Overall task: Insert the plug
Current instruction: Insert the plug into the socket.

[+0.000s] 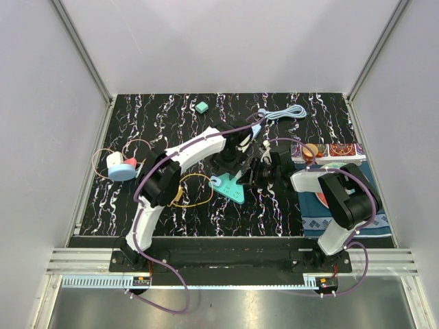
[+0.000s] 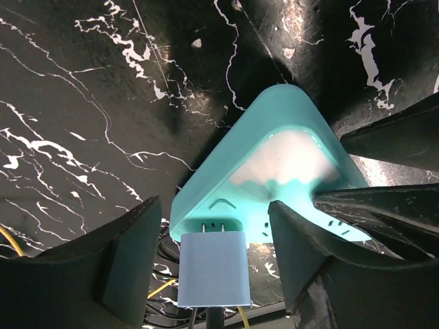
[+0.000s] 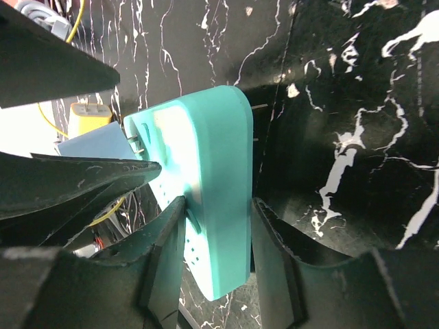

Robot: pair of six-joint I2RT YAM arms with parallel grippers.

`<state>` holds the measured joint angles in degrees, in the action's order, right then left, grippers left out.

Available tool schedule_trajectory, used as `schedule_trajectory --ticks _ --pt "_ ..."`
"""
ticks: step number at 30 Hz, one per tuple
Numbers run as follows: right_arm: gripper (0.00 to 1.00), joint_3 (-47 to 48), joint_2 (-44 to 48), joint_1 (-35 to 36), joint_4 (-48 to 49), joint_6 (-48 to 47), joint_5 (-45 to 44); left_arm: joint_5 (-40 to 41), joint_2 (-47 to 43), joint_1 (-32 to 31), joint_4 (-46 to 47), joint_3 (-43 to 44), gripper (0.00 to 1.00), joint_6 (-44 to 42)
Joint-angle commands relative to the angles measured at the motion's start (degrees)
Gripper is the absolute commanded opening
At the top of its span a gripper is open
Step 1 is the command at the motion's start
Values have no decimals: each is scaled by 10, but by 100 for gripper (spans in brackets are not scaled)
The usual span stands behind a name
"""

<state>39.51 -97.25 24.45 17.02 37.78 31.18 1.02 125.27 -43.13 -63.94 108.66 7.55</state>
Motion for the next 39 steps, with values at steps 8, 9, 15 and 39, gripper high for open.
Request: schedule_trajectory --ticks 8,9,15,39 --pt "45 2 32 6 22 -5 11 64 -192 -4 140 -155 75 47" --pt "45 3 31 6 22 -4 10 69 -210 -4 155 -177 75 57" --pt "45 2 29 6 19 -1 -1 95 -317 -13 278 -332 75 78" --pt "45 1 33 6 15 2 -8 155 -353 -49 441 -475 68 95"
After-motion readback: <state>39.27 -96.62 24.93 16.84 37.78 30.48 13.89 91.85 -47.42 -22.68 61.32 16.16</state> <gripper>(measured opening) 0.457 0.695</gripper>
